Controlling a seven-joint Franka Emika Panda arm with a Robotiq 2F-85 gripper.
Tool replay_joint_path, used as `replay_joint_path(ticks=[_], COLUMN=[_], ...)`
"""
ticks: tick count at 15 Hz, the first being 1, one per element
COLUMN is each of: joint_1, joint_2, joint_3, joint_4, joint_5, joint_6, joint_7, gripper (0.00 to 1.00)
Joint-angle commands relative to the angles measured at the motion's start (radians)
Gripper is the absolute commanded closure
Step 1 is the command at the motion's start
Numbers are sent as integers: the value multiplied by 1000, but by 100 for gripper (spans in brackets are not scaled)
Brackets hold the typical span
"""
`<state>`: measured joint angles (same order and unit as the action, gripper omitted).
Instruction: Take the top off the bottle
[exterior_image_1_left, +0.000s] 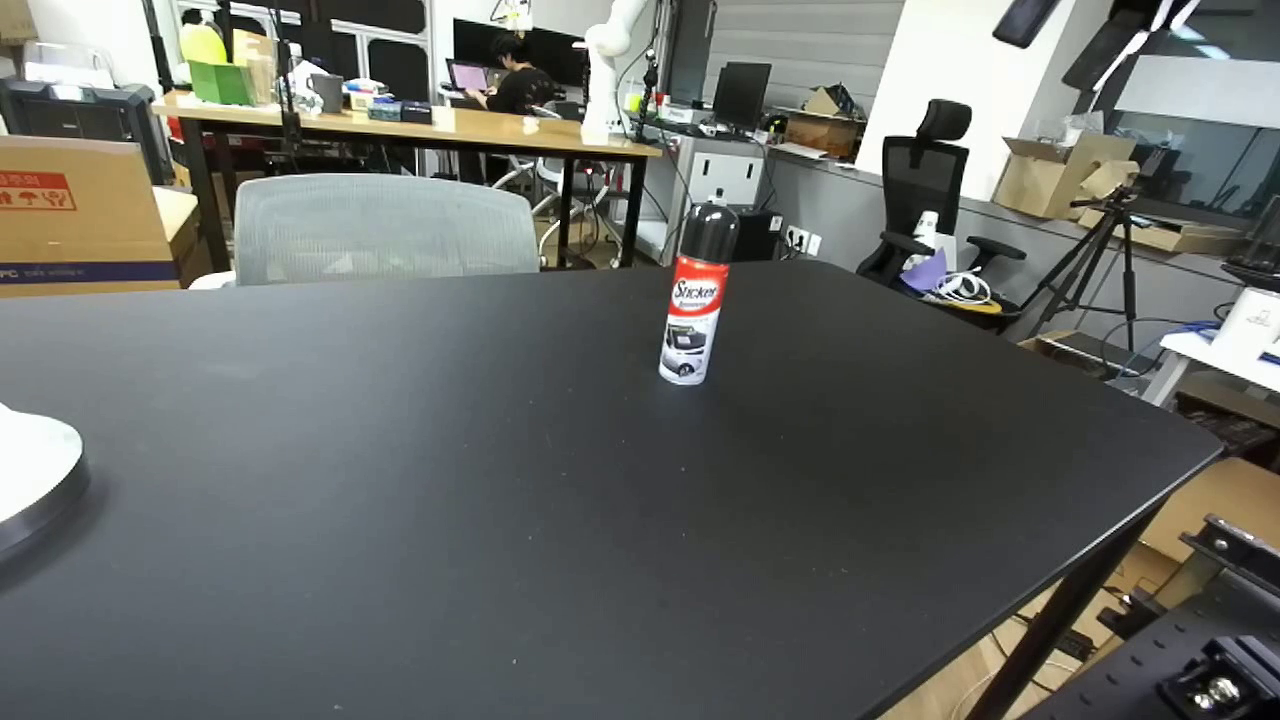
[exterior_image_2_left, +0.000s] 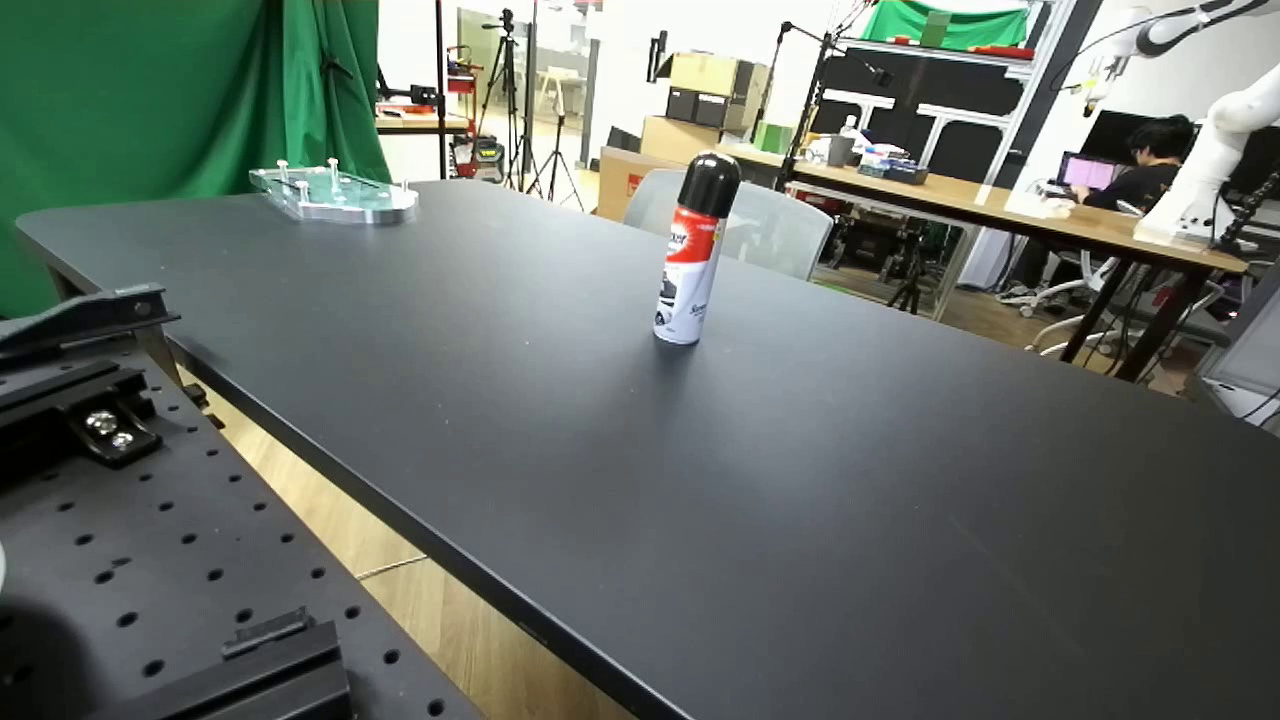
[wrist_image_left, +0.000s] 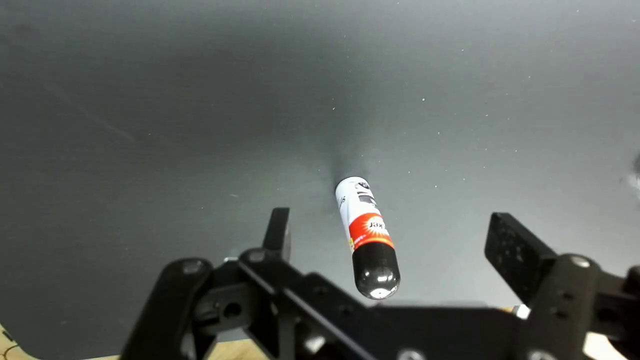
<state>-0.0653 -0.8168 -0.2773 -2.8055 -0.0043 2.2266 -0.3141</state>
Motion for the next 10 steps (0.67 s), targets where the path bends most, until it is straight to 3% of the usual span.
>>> replay_joint_path(ticks=[1, 10], joint_1=[8, 63], joint_2=[44, 403], joint_3=[16, 118], joint_4=[33, 295], joint_5=[6, -7], joint_6=[18, 26], joint_7=[-8, 10], gripper=[0, 0])
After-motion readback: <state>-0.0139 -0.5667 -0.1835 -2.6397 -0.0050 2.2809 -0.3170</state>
